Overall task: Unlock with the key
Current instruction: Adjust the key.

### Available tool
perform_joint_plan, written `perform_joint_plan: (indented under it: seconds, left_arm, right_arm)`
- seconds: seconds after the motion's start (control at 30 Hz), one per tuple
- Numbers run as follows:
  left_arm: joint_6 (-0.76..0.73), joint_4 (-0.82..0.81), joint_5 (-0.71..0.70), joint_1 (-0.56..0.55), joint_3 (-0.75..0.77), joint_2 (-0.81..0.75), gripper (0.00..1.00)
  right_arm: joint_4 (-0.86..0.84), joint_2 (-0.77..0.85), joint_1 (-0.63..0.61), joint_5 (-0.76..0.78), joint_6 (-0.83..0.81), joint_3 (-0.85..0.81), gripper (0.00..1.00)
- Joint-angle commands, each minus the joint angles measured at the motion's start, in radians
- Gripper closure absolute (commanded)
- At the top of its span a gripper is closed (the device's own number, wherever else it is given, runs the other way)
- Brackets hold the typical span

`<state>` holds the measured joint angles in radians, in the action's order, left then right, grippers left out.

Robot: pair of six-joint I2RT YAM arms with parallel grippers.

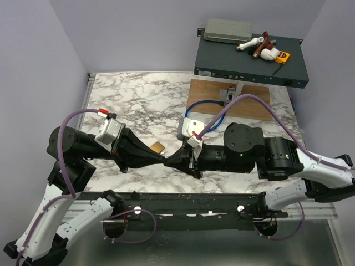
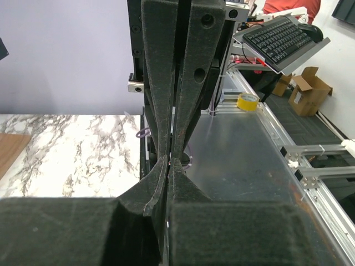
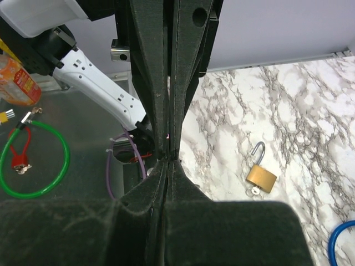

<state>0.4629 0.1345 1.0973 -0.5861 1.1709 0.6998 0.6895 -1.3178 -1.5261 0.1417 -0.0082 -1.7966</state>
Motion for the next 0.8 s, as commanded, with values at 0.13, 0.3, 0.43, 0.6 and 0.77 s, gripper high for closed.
perform_joint_plan:
  seconds: [0.13, 0.3, 0.43, 0.6, 0.77]
  left_arm:
    - [0.099, -0.157, 0.123, 0.012, 0.009, 0.006, 1.00]
    - [0.114, -0.195, 0.172, 0.012, 0.009, 0.012, 1.00]
    - [0.108, -0.213, 0.210, 0.012, 0.016, 0.016, 1.00]
    - [0.012, -0.208, 0.318, -0.001, 0.067, 0.038, 1.00]
    - [-0.569, 0.272, 0.394, -0.001, 0.302, 0.094, 1.00]
  right_arm:
    - [-0.078, 0.068, 0.000, 0.010, 0.000, 0.068, 0.99]
    - [-0.119, 0.116, 0.000, 0.032, 0.028, 0.095, 0.81]
    - [-0.162, 0.174, -0.001, 0.039, 0.057, 0.139, 0.71]
    - [-0.255, 0.242, 0.000, 0.065, 0.099, 0.212, 0.54]
    - [-0.338, 0.232, 0.000, 0.059, 0.165, 0.218, 0.50]
